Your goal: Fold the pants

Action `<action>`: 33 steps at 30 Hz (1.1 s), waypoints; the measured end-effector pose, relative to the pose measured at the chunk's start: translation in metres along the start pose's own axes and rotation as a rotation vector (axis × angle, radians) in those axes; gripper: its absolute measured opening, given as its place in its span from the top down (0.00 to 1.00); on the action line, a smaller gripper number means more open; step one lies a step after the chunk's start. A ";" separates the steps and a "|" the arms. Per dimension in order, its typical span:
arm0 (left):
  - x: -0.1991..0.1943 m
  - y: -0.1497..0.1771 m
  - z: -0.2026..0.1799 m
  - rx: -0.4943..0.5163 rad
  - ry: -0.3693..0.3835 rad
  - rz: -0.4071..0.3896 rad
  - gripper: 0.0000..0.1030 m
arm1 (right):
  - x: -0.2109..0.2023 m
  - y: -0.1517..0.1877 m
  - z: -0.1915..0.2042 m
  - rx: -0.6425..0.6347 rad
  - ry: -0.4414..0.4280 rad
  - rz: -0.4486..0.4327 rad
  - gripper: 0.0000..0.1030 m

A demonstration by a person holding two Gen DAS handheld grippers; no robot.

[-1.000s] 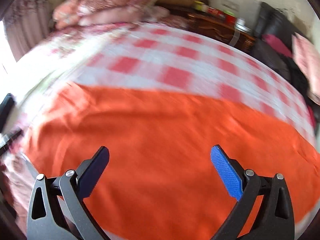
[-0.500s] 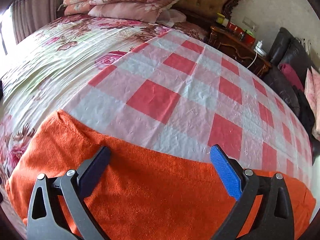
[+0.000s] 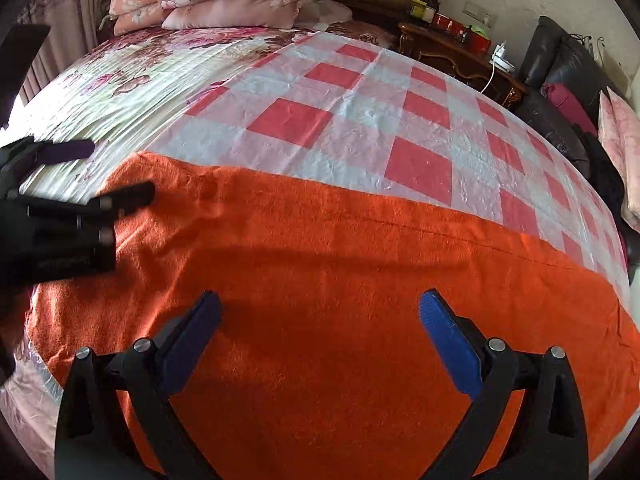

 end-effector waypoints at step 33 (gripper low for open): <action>-0.080 0.187 0.061 -1.164 0.677 -0.057 0.26 | -0.027 -0.007 0.020 0.008 -0.152 -0.044 0.43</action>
Point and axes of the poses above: each gripper's, at about its wrist camera, not at the fingertips, and x roughly the way its jaws point, z to its left, y to its underside, the point moved 9 cm from there along x, roughly the way its jaws point, and after that the axes turned 5 degrees about -z, right-handed, at the moved point
